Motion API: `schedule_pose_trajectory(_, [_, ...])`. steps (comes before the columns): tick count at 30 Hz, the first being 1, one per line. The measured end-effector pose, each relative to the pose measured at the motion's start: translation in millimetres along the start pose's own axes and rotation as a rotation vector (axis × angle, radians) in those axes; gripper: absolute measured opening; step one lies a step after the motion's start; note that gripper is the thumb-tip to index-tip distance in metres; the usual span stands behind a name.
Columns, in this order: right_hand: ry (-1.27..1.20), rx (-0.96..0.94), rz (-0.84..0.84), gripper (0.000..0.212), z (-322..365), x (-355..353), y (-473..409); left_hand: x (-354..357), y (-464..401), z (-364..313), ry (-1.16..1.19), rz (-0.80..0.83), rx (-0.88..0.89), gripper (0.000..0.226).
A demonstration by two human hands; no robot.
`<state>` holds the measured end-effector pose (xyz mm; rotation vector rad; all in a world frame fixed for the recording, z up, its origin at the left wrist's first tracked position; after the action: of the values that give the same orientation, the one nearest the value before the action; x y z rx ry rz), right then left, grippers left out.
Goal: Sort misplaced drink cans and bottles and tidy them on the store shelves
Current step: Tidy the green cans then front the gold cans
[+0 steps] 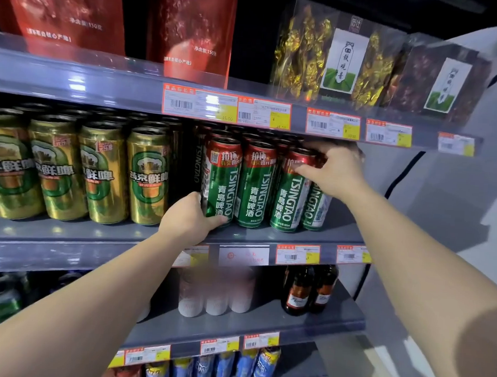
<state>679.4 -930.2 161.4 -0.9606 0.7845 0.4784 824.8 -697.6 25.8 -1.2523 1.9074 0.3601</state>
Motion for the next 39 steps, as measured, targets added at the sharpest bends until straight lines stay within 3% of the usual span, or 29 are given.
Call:
schedule_pose_trajectory(7, [-0.228, -0.051, 0.152, 0.026, 0, 7, 2, 0, -1, 0, -0.015, -0.012, 0.01, 0.056])
schedule_pose_trajectory(10, [-0.278, -0.062, 0.168, 0.026, 1, 8, 2, 0, -1, 0, -0.016, -0.011, 0.01, 0.055])
schedule_pose_trajectory(12, [-0.332, -0.05, 0.173, 0.032, -2, 10, 2, 0, -1, 0, -0.024, -0.012, 0.014, 0.056])
schedule_pose_trajectory(14, [-0.375, -0.011, 0.152, 0.05, -10, 10, 2, 0, -1, 0, -0.033, -0.018, 0.017, 0.056])
schedule_pose_trajectory(17, [-0.325, 0.117, 0.003, 0.075, -33, -1, 5, 0, -2, 1, -0.041, -0.017, 0.01, 0.055])
schedule_pose_trajectory(20, [-0.329, 0.224, -0.028, 0.075, -56, -1, 13, 0, -2, 2, -0.039, -0.026, 0.004, 0.059])
schedule_pose_trajectory(24, [-0.41, 0.187, 0.023, 0.068, -61, 7, 17, -1, -1, 1, -0.061, -0.033, 0.009, 0.056])
schedule_pose_trajectory(29, [-0.831, 0.266, 0.162, 0.085, -66, 25, 25, -1, -2, 3, -0.049, -0.047, 0.008, 0.058])
schedule_pose_trajectory(33, [-0.637, 0.368, 0.285, 0.084, -71, 72, 50, -1, -3, 3, -0.057, -0.052, 0.009, 0.06])
schedule_pose_trajectory(39, [-0.549, 0.422, 0.264, 0.08, -93, 75, 61, -1, -2, 4, -0.05, -0.059, 0.001, 0.06])
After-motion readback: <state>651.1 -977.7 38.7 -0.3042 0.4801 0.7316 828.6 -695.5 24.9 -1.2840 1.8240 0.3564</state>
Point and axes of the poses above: each hand's wrist, its own y-axis away from the middle knuckle, its own x-axis out of the palm, z = x × y, the point moved 9 cm from there along -y, towards the middle knuckle, and after that the axes turned 1 degree about y, right-handed, at the moved point
